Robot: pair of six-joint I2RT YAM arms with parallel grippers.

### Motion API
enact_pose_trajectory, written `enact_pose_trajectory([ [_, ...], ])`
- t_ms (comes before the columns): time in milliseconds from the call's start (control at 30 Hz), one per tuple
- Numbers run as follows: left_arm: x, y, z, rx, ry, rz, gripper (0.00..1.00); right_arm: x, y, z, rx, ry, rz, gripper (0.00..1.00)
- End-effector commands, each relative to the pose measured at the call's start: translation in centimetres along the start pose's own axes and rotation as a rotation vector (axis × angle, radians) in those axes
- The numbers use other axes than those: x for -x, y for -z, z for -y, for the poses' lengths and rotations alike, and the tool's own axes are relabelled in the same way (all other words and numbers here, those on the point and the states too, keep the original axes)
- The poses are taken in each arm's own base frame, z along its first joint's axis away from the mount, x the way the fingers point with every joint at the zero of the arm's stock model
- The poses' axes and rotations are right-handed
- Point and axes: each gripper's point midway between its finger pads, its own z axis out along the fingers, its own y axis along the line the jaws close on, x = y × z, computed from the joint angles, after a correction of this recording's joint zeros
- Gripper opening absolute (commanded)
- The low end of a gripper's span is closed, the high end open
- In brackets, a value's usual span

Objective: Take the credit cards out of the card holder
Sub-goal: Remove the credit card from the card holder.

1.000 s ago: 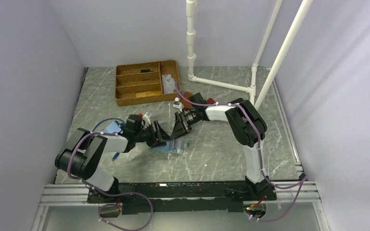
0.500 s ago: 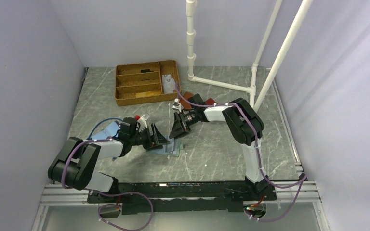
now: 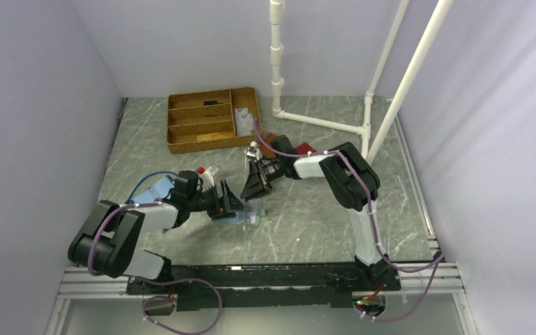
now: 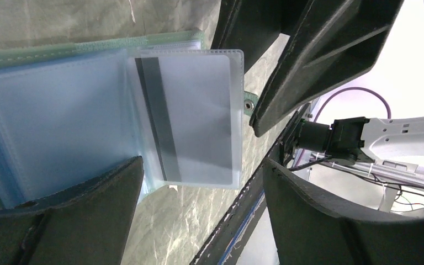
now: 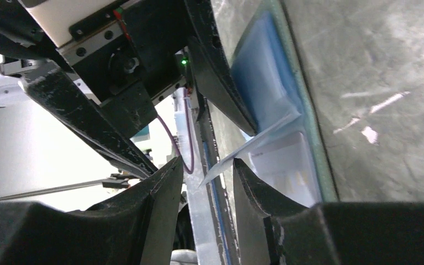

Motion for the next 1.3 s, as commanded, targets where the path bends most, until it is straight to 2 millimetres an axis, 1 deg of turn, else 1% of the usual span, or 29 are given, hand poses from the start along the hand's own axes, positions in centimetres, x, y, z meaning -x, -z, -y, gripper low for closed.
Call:
enact_pose_trajectory([
  [0,0.8,0.2,0.8,0.003,-0.062,0.013,0.85,0.0,-0.3,-3.2,0.091,0.047,-0.019,0.41],
  [100,0.9,0.1,0.5,0.026,-0.055,0.016,0.86,-0.2,-0.8,-3.6,0.096,0.057,-0.033,0.42],
  [200,1.1,0.1,0.0,0.061,-0.044,0.022,0.86,-0.5,-1.2,-3.1,0.09,0.044,-0.045,0.42],
  [300,1.2,0.3,-0.8,0.115,-0.025,0.034,0.83,-0.5,-1.1,-2.8,0.079,0.047,-0.046,0.42],
  [333,1.1,0.4,-1.0,0.131,-0.017,0.037,0.81,-0.3,-1.0,-2.8,0.071,0.054,-0.043,0.42],
  [433,1.3,0.7,-1.7,0.18,-0.001,0.049,0.68,0.1,-0.6,-2.8,0.049,0.087,-0.036,0.42],
  [467,1.3,0.9,-1.9,0.195,0.001,0.052,0.63,0.2,-0.4,-2.6,0.037,0.105,-0.03,0.42],
  [533,1.5,1.0,-2.2,0.219,0.008,0.057,0.47,0.6,0.1,-2.3,0.01,0.127,-0.022,0.42],
  [567,1.6,1.1,-2.3,0.229,0.011,0.061,0.44,0.7,0.3,-2.1,-0.002,0.124,-0.017,0.42],
  [667,1.8,1.1,-2.6,0.238,0.018,0.061,0.42,0.8,0.6,-1.8,-0.014,0.118,-0.007,0.42],
  [700,1.8,1.1,-2.6,0.239,0.023,0.058,0.41,0.8,0.6,-1.7,-0.015,0.115,-0.01,0.42],
  [767,2.0,1.2,-2.7,0.242,0.028,0.059,0.34,0.7,0.5,-1.5,-0.013,0.109,-0.012,0.42],
  [800,2.1,1.2,-2.7,0.243,0.028,0.063,0.34,0.6,0.4,-1.3,-0.016,0.105,-0.013,0.42],
  [867,2.2,1.5,-2.7,0.247,0.027,0.071,0.34,0.6,0.5,-1.0,-0.029,0.106,-0.018,0.42],
  [967,2.5,1.9,-2.5,0.228,0.029,0.091,0.39,0.5,0.4,-0.4,-0.058,0.107,-0.022,0.43],
  [1067,3.0,2.2,-2.5,0.208,0.047,0.113,0.37,0.3,0.4,0.4,-0.077,0.098,-0.026,0.43],
  [1167,3.3,2.3,-2.6,0.19,0.072,0.117,0.3,0.1,0.3,1.1,-0.092,0.094,-0.035,0.42],
  [1233,3.5,2.3,-2.6,0.167,0.082,0.126,0.25,0.0,0.3,1.2,-0.099,0.099,-0.04,0.43],
  [1267,3.6,2.3,-2.5,0.154,0.085,0.129,0.19,0.0,0.4,1.2,-0.102,0.104,-0.041,0.43],
])
